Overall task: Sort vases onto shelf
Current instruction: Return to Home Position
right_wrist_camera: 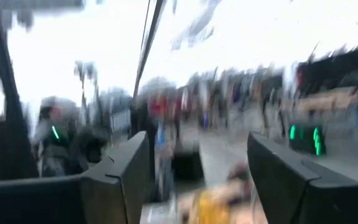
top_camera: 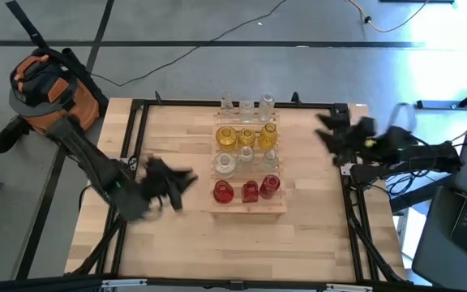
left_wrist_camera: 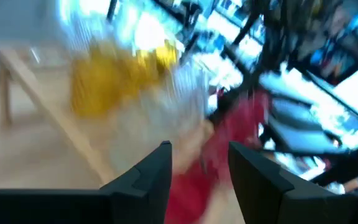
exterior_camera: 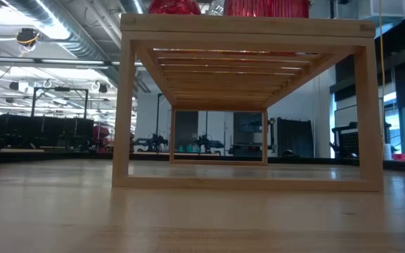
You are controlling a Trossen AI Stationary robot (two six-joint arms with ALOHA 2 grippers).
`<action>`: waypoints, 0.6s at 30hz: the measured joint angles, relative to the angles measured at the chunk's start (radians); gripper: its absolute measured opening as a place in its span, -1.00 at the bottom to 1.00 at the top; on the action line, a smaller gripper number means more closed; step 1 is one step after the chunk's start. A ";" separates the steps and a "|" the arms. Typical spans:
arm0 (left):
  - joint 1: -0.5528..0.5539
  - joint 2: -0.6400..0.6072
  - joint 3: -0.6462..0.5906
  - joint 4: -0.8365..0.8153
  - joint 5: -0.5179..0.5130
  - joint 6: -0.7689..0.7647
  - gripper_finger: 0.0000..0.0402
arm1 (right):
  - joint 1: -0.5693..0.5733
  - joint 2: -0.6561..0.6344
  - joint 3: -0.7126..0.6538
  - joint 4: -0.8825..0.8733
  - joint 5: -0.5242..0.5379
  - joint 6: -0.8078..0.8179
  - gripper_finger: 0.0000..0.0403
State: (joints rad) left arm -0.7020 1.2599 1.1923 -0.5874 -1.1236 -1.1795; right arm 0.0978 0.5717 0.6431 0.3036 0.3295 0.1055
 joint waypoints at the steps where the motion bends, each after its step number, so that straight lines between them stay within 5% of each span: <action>1: 0.018 -0.046 0.000 0.005 0.005 0.059 -0.26 | 0.000 -0.046 -0.043 0.073 0.024 0.000 0.09; 6: 0.180 -0.244 0.000 0.133 0.189 0.484 -0.26 | 0.000 -0.292 -0.292 0.428 0.079 -0.015 0.09; 10: 0.365 -0.350 -0.061 0.347 0.403 0.744 -0.26 | 0.000 -0.487 -0.425 0.479 0.141 -0.036 0.09; 18: 0.519 -0.578 -0.406 0.660 0.525 0.805 -0.26 | 0.000 -0.569 -0.515 0.576 0.209 -0.099 0.09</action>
State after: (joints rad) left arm -0.1833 0.6819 0.7861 0.0730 -0.5987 -0.3744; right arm 0.0979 0.0025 0.1279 0.8798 0.5381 0.0066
